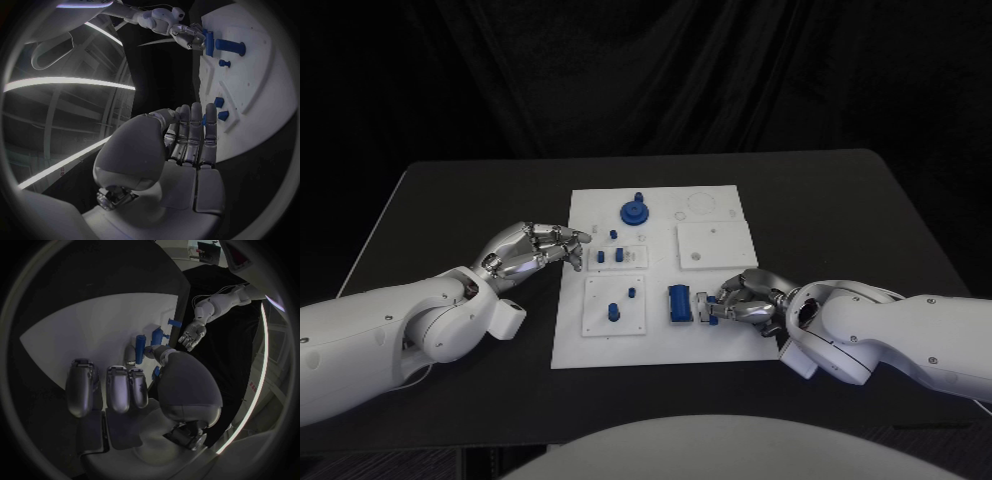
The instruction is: Assemble the parts on the task board
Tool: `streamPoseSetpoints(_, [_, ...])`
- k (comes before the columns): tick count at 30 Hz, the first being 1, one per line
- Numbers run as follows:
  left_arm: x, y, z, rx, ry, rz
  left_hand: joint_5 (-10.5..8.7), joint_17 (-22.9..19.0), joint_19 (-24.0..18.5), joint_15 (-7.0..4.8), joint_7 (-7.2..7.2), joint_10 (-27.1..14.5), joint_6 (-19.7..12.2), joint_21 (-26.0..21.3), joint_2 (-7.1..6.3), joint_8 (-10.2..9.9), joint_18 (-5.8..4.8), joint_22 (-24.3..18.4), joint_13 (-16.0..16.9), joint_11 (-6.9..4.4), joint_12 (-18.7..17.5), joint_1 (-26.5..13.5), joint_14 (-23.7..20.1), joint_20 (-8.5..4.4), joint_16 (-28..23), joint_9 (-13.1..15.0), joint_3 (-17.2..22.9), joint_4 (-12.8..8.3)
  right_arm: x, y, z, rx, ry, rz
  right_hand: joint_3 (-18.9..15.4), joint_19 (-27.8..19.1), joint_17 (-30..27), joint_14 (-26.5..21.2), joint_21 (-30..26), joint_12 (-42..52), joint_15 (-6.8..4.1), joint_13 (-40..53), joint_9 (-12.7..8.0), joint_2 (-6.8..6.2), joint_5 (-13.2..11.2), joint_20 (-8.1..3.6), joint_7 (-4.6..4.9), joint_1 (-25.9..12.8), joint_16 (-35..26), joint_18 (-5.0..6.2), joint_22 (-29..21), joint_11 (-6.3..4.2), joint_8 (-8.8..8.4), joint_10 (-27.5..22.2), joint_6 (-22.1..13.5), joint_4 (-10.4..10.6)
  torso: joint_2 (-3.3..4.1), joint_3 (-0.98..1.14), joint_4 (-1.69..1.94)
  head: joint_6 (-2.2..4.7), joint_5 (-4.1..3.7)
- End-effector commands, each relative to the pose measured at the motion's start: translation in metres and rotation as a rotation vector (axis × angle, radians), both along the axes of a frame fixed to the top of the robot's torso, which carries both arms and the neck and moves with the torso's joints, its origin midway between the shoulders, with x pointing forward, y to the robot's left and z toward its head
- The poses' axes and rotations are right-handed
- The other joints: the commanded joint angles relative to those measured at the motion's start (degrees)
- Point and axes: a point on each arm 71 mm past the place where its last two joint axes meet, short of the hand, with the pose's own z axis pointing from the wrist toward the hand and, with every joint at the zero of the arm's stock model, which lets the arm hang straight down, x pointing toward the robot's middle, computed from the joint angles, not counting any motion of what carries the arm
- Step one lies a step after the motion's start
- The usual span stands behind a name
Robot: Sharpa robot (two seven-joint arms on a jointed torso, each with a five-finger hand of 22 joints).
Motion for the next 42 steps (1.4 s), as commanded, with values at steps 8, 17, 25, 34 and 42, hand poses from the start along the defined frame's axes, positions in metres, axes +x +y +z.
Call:
streamPoseSetpoints(8, [-0.0008,-0.0019,0.0001,-0.018,0.001,-0.011,0.33,-0.1,-0.3,0.04,-0.01,0.1,-0.4,-0.4,0.13,0.2,0.08,-0.1,-0.1,0.37,-0.3,0.5,-0.5,-0.04,-0.1,-0.1,-0.1,0.2,0.0031,0.0045,0.0036,0.025,-0.087,0.012,-1.2,2.6,6.7,4.5,-0.3,0.2,-0.13,15.1,0.0,0.71,-1.2,-0.26,-0.01,0.2,-0.4,0.58,11.3,-0.22,-0.49,6.0,-0.1,-0.2,0.02,-0.03,-0.02,0.0,0.14])
streamPoseSetpoints(17, [-0.0009,-0.0028,-0.001,-0.018,0.007,-0.016,0.33,-0.1,-0.3,0.04,-0.01,0.1,-0.4,-0.4,0.13,0.2,0.08,-0.1,-0.1,0.37,-0.3,0.5,-0.5,-0.04,-0.1,-0.1,-0.1,0.2,0.0039,0.0086,0.004,-0.006,-0.114,0.047,-6.6,2.5,6.3,4.4,-0.6,0.2,0.09,15.1,-0.1,0.65,-14.0,-0.09,0.28,-0.2,-0.6,0.61,11.2,0.05,-1.53,6.0,-0.1,0.9,0.03,0.0,-0.07,0.0,0.13])
streamPoseSetpoints(25, [-0.0013,-0.0029,-0.0018,-0.017,0.011,-0.017,0.33,-0.1,-0.3,0.04,-0.01,0.1,-0.4,-0.4,0.13,0.2,0.08,-0.1,-0.1,0.37,-0.3,0.5,-0.5,-0.04,-0.1,-0.1,-0.1,0.2,0.0048,0.0089,0.0017,-0.045,-0.107,0.06,-14.4,2.4,5.8,4.3,-1.0,0.2,0.32,15.1,0.2,1.09,-28.2,0.22,0.47,-3.8,-0.8,0.72,11.1,0.29,-1.98,6.0,-0.1,4.9,0.0,0.0,-0.09,0.0,0.28])
streamPoseSetpoints(34, [-0.0018,-0.002,-0.0026,-0.016,0.013,-0.016,0.33,-0.2,-0.3,0.05,0.0,0.1,-0.4,-0.4,0.16,0.2,0.09,0.0,-0.2,0.38,-0.2,0.6,-0.6,-0.01,0.0,-0.1,-0.1,0.3,0.0047,0.007,0.0018,-0.06,-0.112,0.063,-17.9,2.4,5.4,4.2,-1.3,0.2,0.17,15.1,0.6,1.97,-31.7,0.08,0.25,-5.8,-1.0,0.76,11.0,0.1,-1.83,6.0,0.0,5.0,0.0,0.0,-0.05,0.0,0.31])
streamPoseSetpoints(42, [-0.0019,-0.0016,-0.0032,-0.015,0.014,-0.015,0.33,-0.2,-0.3,0.05,0.0,0.1,-0.4,-0.4,0.16,0.2,0.09,0.0,-0.2,0.38,-0.2,0.6,-0.6,-0.01,0.0,-0.1,-0.1,0.3,0.0049,0.0048,0.0036,-0.06,-0.136,0.062,-17.7,2.5,5.5,4.3,-1.1,0.2,-0.1,15.1,1.4,2.8,-20.0,-0.2,-0.01,1.2,-0.9,0.69,11.1,-0.17,-1.21,6.0,0.1,2.1,-0.03,0.0,-0.06,0.0,0.3])
